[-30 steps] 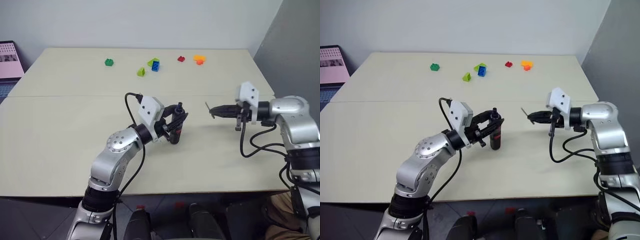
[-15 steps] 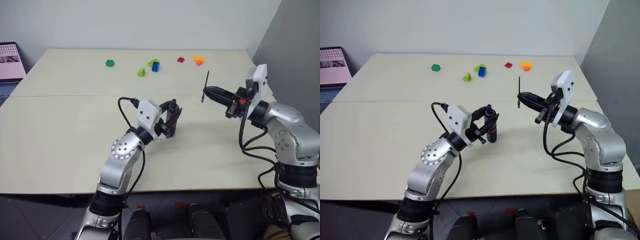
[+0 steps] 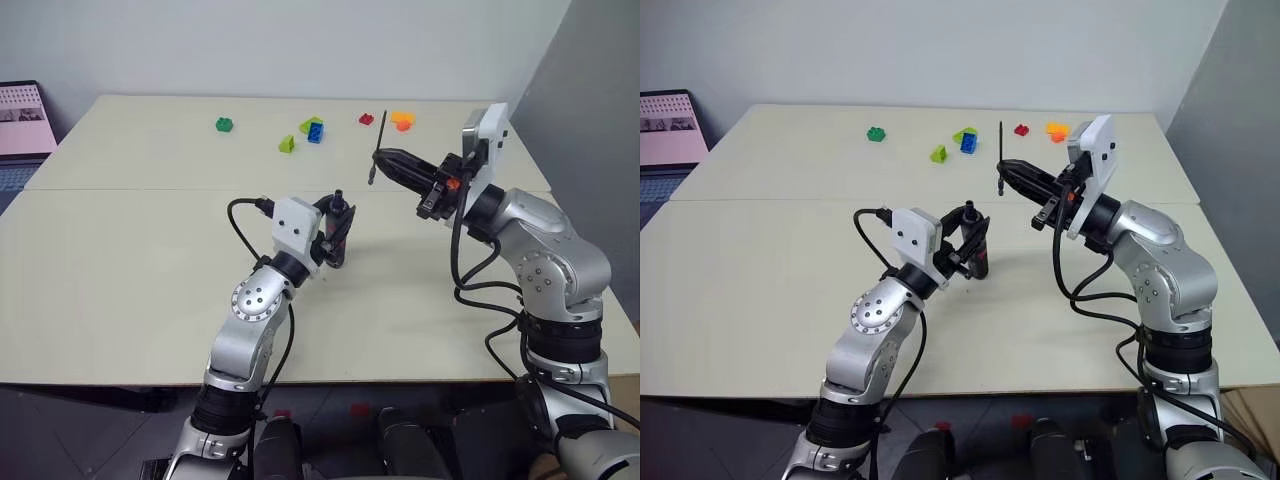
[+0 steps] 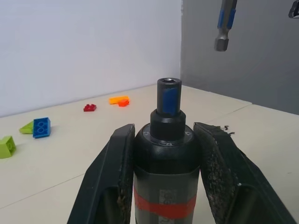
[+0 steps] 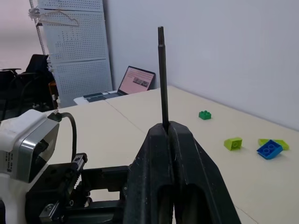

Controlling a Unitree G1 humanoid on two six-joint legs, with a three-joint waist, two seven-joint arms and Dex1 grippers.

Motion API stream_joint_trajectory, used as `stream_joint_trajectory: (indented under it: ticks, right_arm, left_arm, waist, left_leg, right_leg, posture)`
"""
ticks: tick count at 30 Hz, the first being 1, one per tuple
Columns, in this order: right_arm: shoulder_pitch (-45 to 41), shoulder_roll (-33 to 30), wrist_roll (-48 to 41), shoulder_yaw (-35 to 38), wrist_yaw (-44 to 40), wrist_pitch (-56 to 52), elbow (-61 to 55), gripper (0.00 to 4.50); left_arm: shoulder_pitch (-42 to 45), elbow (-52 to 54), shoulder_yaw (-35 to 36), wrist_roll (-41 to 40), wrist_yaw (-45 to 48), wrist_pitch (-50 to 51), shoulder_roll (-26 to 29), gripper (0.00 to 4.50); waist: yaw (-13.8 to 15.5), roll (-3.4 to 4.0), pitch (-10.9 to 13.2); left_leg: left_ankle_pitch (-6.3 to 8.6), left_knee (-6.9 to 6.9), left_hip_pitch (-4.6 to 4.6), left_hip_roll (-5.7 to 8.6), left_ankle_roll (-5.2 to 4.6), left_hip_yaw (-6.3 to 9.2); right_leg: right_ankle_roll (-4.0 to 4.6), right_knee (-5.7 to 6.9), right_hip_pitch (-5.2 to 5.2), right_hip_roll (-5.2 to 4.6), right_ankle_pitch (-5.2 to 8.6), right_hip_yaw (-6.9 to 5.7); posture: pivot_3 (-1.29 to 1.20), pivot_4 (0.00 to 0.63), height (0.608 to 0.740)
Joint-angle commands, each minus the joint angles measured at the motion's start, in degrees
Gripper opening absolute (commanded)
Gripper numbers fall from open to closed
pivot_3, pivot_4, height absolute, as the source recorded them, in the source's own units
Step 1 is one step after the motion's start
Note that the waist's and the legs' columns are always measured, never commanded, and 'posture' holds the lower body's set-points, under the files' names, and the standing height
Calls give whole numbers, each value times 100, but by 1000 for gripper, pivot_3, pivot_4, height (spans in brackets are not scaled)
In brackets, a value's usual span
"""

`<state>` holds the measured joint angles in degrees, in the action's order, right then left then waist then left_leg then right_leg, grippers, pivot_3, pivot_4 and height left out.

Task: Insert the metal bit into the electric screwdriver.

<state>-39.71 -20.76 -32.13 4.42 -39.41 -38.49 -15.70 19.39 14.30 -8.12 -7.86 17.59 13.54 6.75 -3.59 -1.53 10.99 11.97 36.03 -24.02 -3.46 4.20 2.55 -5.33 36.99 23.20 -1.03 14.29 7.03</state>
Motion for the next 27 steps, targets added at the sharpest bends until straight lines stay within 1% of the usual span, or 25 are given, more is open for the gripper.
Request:
stream_joint_trajectory:
  ticks: [1,19,23,27]
  right_arm:
    - [-151,-28,-199,55,22,20,-172,0]
    - [-175,-83,-352,8,105,33,-160,0]
    - [-181,-111,-388,10,39,45,-156,0]
    - [-232,-305,-626,151,-198,-48,-183,0]
  left_arm:
    - [149,210,-11,-5,15,-64,-30,1614]
    - [145,251,-42,-9,151,-31,30,1614]
    - [184,340,-74,-172,415,32,116,1614]
    - [369,415,-45,-487,1042,162,439,1612]
  waist:
    - [19,0,0]
    - [21,0,0]
    - [22,0,0]
    - [23,0,0]
  left_leg:
    - [0,0,0,0,0,0]
    - [0,0,0,0,0,0]
    - [0,0,0,0,0,0]
    - [0,0,-2,0,0,0]
  right_leg:
    - [0,0,0,0,0,0]
    - [0,1,1,0,1,-1]
    - [-1,0,1,0,3,-1]
    - [-1,-1,1,0,4,-1]
  posture:
    - [0,150,740]
    - [0,150,740]
    - [0,150,740]
    - [0,150,740]
